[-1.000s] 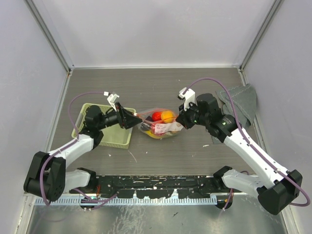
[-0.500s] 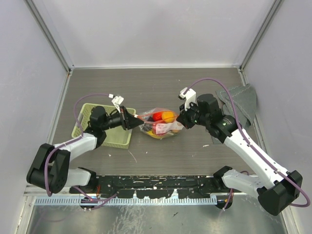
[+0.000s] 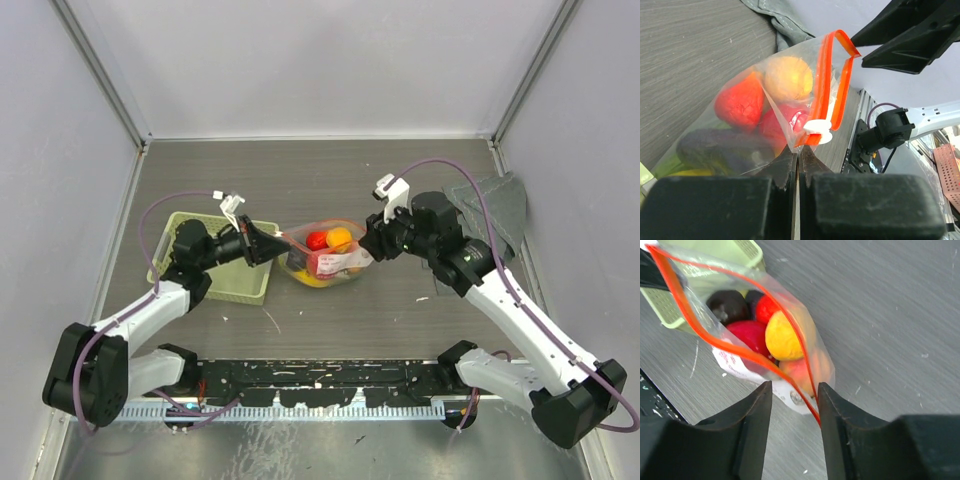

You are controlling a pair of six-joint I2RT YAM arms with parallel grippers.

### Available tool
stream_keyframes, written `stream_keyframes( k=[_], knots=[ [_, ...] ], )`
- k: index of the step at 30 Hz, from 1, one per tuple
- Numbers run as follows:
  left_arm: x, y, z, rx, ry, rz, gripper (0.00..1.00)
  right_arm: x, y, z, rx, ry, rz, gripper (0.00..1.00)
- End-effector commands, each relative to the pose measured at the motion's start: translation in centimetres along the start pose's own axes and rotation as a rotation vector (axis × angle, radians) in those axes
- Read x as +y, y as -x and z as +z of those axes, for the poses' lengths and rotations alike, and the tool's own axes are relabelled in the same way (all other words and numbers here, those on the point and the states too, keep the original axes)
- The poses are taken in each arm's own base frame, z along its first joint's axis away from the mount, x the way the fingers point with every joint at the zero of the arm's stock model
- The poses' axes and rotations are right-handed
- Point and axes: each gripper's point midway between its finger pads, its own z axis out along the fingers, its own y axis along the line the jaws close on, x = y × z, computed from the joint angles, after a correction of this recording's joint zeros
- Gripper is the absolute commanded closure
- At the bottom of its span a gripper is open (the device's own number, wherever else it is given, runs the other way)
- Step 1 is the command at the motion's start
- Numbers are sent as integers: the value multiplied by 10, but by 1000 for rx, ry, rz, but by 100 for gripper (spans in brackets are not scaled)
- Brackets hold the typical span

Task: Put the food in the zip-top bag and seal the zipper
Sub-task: Adjust the zipper food storage bag at the center of the board.

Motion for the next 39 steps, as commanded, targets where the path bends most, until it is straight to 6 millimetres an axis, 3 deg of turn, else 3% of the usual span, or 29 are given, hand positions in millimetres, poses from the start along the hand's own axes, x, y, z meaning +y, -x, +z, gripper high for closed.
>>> stream_keyframes(
  k=[1, 7, 11, 24, 32, 39],
  knots=[
    [-17, 21, 1, -31, -29, 42, 100, 24, 60, -13, -196, 114, -87, 50],
    [-21, 22, -1, -24, -16, 46, 100, 65, 85, -8, -275, 242, -232, 41],
    [-21, 21, -3, -12, 4, 51, 100, 92, 90, 7, -265, 285, -341, 37],
    [-27, 16, -4, 1, 2, 55, 100, 148, 113, 49, -374, 438, -559, 39],
    [-30, 14, -6, 5, 1, 63, 100, 163, 107, 76, -356, 505, -623, 45],
    [-32, 13, -6, 9, -6, 69, 100, 157, 96, 95, -289, 480, -625, 56]
  ],
)
